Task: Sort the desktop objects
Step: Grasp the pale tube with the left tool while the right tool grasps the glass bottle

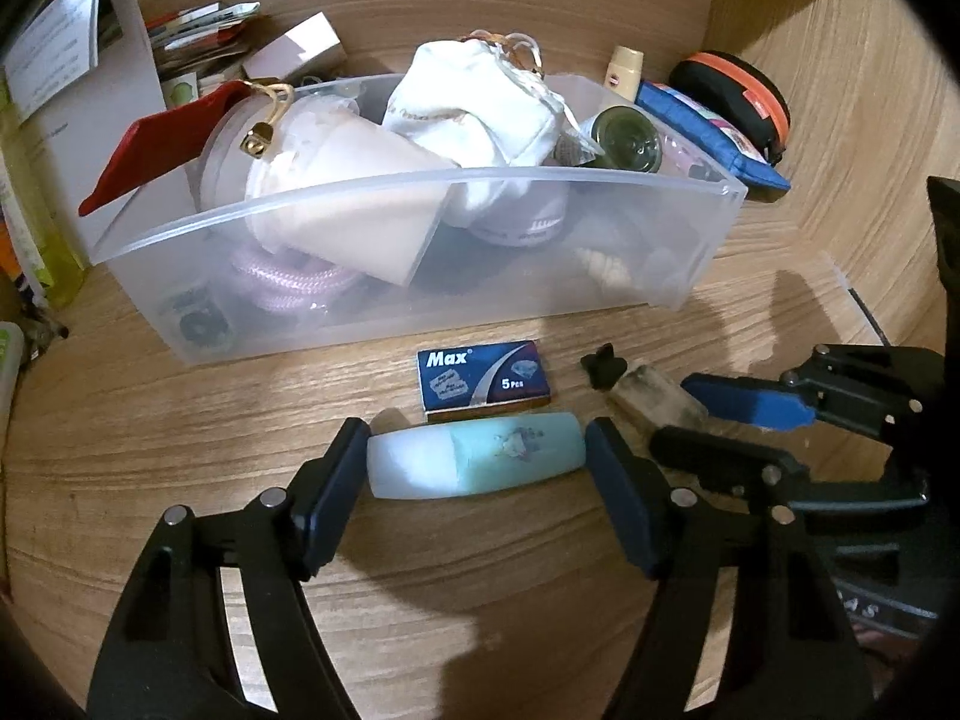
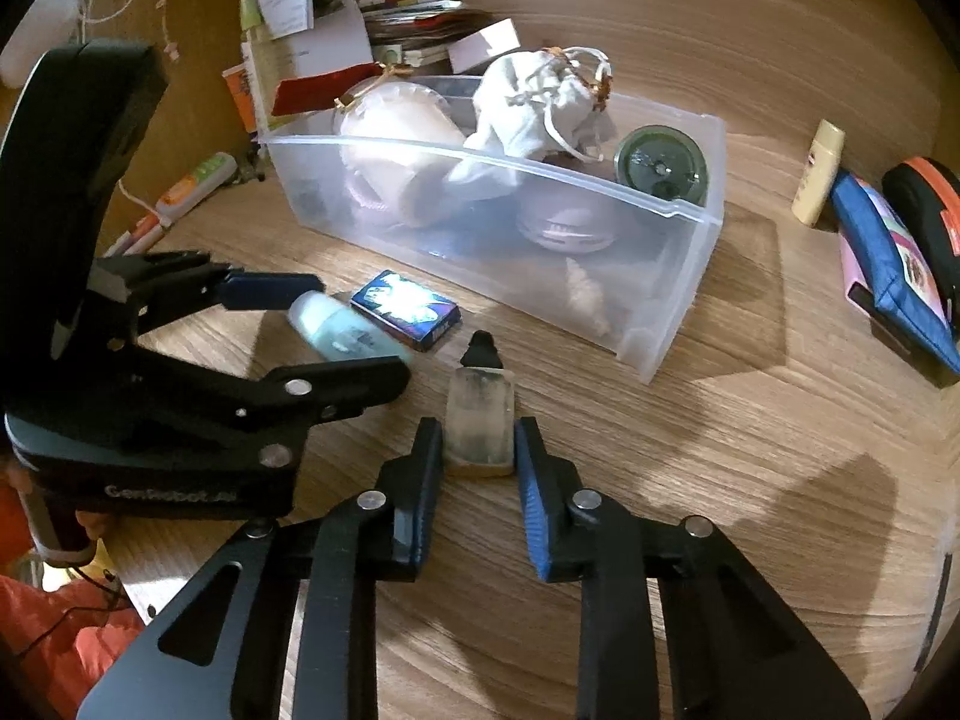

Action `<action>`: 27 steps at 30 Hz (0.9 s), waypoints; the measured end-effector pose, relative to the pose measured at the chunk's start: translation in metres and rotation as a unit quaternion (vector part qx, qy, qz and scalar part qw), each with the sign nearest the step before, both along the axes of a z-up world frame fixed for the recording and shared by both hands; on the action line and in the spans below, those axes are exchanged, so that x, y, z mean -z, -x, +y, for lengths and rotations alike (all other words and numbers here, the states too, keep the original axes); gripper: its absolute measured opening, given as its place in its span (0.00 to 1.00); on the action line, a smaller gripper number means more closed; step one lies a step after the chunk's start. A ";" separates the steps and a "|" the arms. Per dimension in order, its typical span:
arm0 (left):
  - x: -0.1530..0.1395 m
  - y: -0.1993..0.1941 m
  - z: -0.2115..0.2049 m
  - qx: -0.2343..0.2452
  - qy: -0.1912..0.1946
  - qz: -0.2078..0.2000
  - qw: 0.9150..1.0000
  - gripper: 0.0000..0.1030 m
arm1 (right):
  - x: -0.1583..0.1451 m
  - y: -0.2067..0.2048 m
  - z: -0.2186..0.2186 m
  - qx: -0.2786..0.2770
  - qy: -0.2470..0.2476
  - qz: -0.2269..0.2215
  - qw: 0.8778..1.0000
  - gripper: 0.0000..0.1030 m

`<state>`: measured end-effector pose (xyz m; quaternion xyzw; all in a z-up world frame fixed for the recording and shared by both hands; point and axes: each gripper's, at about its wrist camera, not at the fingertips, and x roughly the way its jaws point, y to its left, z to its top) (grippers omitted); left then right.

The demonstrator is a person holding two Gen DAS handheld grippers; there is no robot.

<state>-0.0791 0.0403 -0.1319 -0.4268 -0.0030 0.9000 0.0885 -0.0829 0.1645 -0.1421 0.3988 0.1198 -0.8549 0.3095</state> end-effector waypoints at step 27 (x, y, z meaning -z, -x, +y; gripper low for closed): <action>-0.047 -0.037 -0.044 -0.017 -0.065 0.094 0.993 0.70 | -0.050 -0.029 0.004 0.049 0.065 0.052 0.995 0.21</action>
